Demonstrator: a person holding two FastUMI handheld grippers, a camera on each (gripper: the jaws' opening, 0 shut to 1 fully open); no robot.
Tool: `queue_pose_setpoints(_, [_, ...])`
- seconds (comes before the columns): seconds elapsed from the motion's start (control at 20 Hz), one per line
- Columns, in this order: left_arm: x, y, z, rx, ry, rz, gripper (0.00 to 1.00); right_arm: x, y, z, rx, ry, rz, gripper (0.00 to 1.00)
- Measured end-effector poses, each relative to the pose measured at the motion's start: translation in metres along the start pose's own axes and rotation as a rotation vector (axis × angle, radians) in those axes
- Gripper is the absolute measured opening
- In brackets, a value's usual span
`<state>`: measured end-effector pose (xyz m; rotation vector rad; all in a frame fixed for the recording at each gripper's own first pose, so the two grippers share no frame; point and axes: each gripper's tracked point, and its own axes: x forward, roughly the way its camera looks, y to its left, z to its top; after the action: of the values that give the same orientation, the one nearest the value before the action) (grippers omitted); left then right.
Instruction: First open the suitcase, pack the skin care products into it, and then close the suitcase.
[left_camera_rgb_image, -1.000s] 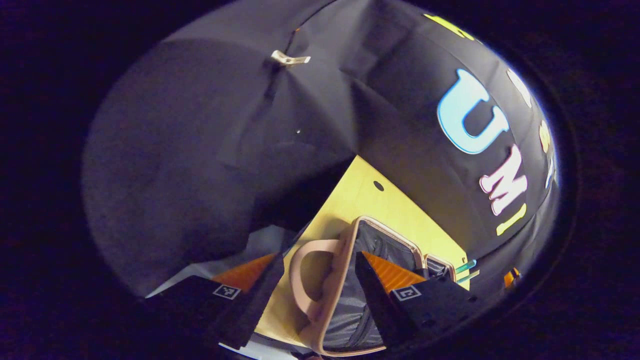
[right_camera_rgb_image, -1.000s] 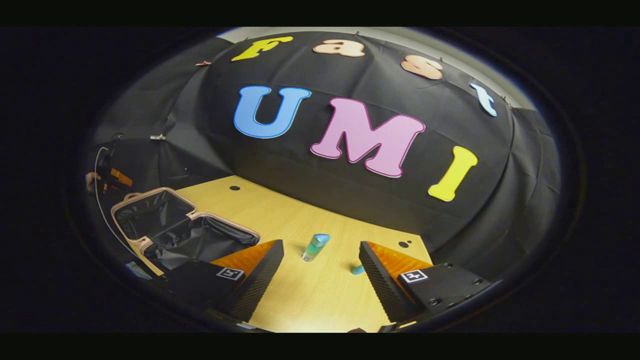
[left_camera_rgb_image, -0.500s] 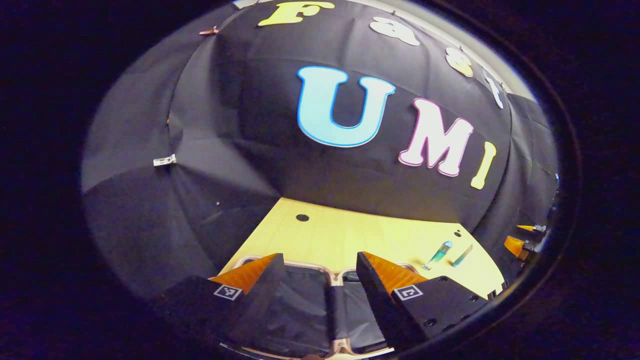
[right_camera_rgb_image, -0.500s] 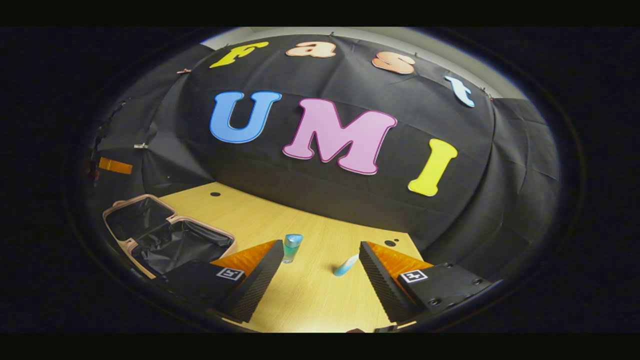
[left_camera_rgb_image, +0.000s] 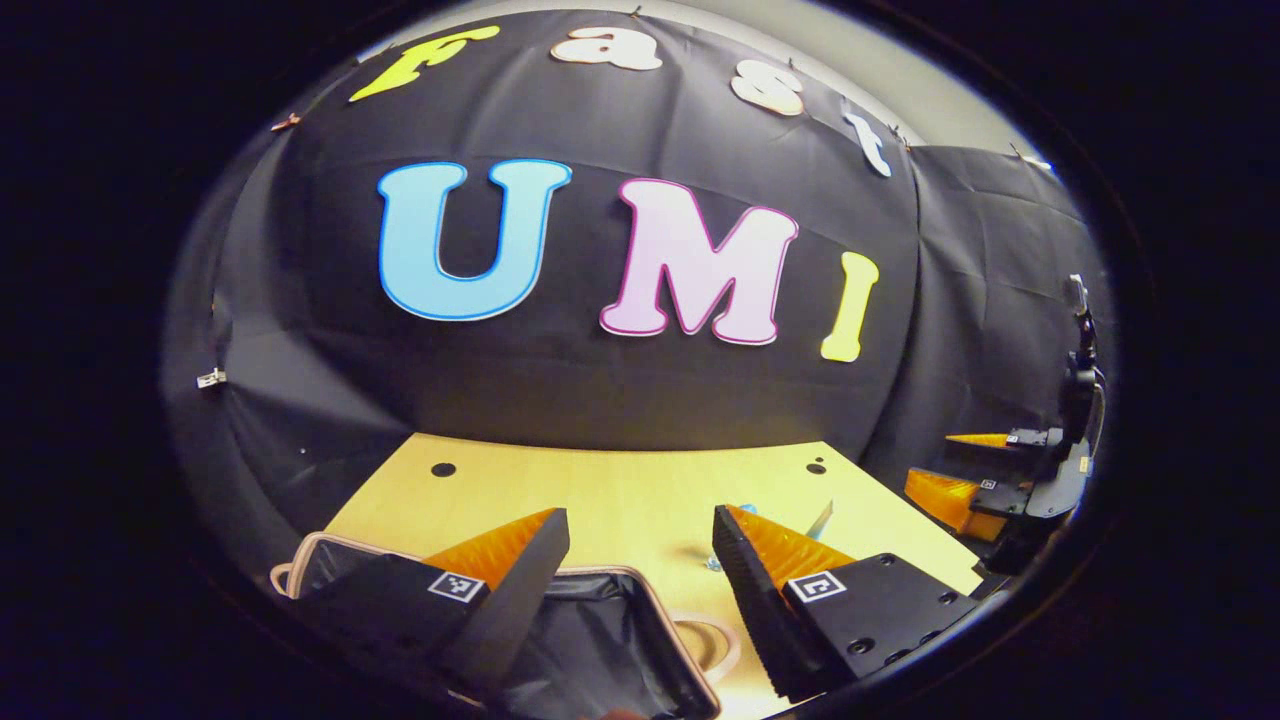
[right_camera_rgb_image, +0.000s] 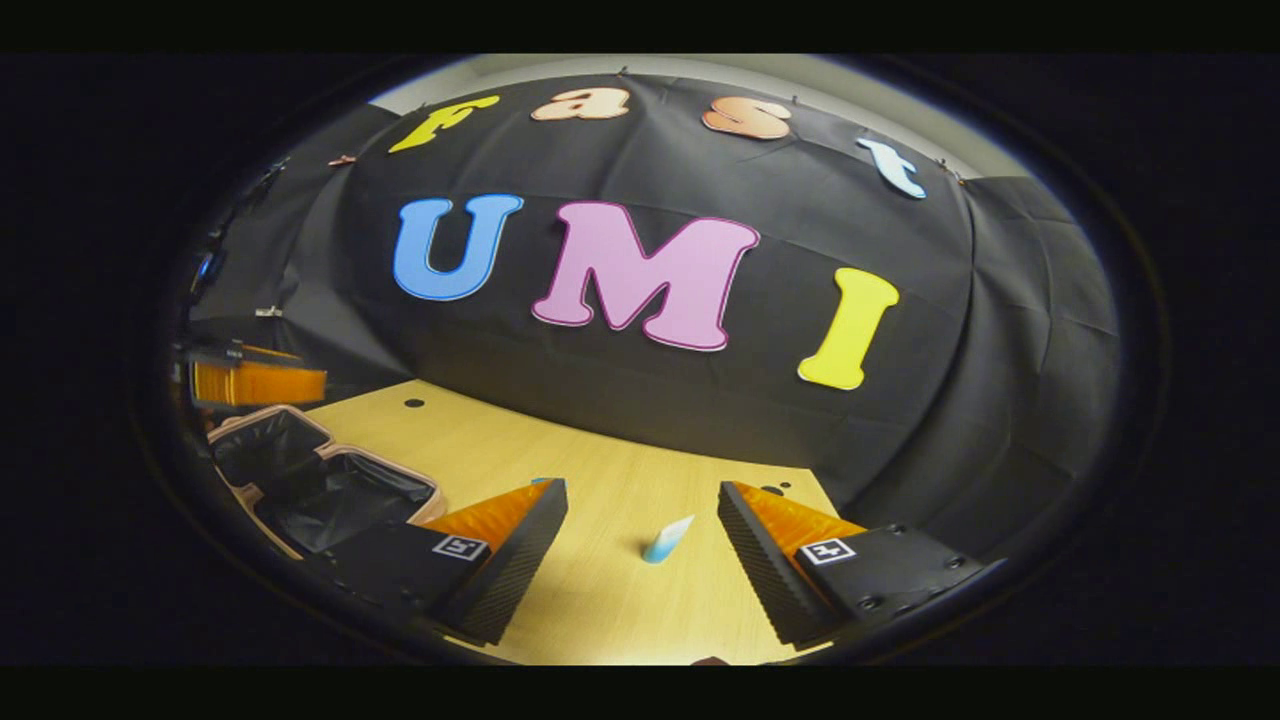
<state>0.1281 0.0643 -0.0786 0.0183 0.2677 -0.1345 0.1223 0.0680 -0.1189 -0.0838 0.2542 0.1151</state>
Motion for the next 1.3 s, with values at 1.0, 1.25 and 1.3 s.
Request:
queue_pose_setpoints(1.0, [0.234, -0.102, -0.152, 0.117, 0.268, -0.03, 0.94, 0.069, -0.057, -0.068, -0.011, 0.133, 0.146, 0.97])
queue_pose_setpoints(1.25, [0.261, -0.102, -0.17, 0.168, 0.312, -0.055, 0.95, 0.086, -0.062, -0.091, -0.023, 0.169, 0.133, 0.97])
queue_pose_setpoints(1.3, [0.261, -0.1, -0.167, 0.175, 0.309, -0.048, 0.91, 0.09, -0.061, -0.097, -0.022, 0.18, 0.134, 0.97])
